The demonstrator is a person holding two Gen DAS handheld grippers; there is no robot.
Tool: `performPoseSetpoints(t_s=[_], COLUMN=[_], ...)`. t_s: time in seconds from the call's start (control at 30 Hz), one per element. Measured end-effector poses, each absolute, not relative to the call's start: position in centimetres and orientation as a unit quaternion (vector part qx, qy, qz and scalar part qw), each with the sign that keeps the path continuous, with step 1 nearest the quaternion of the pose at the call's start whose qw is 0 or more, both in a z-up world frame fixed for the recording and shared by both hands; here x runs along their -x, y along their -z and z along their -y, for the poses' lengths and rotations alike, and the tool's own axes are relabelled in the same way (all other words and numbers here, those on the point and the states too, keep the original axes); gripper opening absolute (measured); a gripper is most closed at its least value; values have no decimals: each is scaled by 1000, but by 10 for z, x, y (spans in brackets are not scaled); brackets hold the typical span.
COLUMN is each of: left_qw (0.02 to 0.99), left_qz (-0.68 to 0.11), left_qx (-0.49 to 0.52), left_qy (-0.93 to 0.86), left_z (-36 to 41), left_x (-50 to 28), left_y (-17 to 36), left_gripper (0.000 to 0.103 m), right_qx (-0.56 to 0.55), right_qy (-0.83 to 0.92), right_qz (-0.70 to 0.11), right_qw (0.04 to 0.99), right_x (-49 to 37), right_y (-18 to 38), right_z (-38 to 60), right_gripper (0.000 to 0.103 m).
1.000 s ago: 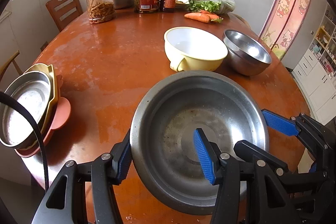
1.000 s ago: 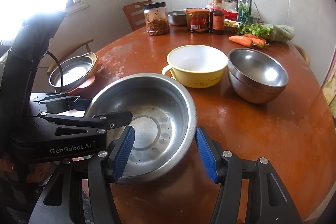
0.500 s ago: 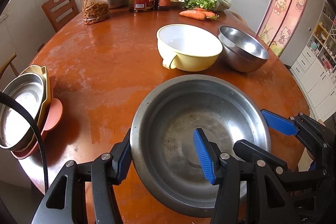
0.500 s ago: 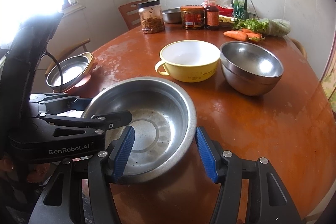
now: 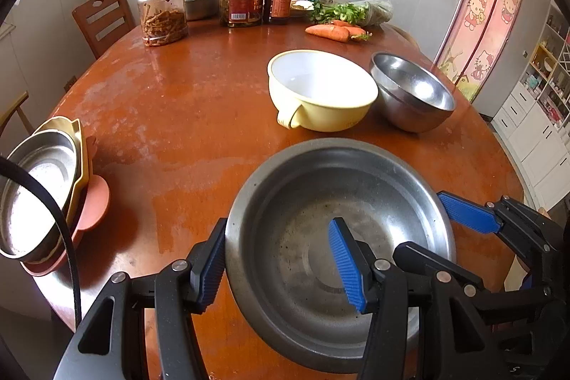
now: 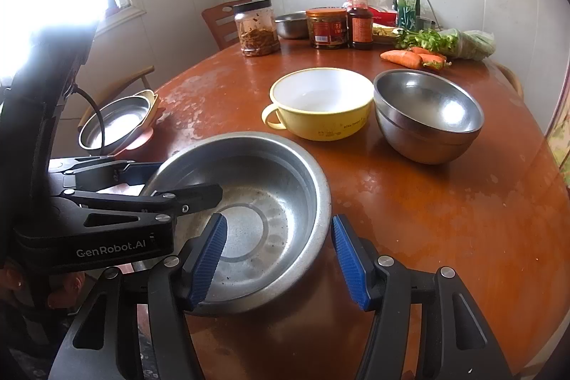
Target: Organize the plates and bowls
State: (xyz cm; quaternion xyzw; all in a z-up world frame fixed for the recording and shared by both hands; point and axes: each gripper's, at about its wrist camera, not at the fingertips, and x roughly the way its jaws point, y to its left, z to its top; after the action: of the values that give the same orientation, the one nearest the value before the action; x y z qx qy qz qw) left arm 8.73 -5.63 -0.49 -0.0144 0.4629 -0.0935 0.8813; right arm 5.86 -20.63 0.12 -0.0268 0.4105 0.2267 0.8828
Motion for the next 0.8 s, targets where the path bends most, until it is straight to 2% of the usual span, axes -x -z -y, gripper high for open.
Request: performPoseSetpoints(t_s=[0.23, 0.8], left_qw=[884, 892], left_qz=[-459, -444], left_qx=[12, 9], left_qy=[90, 83], left_z=[56, 54], left_x=[-90, -96], left_y=[0, -21], left_gripper=[56, 56], right_qx=[26, 15], right_qy=[-224, -215], right_qz=[-412, -400], right_qw=[883, 891], right_x=[-64, -73], right_y=[-3, -16], right_z=[206, 212], right_gripper=[64, 73])
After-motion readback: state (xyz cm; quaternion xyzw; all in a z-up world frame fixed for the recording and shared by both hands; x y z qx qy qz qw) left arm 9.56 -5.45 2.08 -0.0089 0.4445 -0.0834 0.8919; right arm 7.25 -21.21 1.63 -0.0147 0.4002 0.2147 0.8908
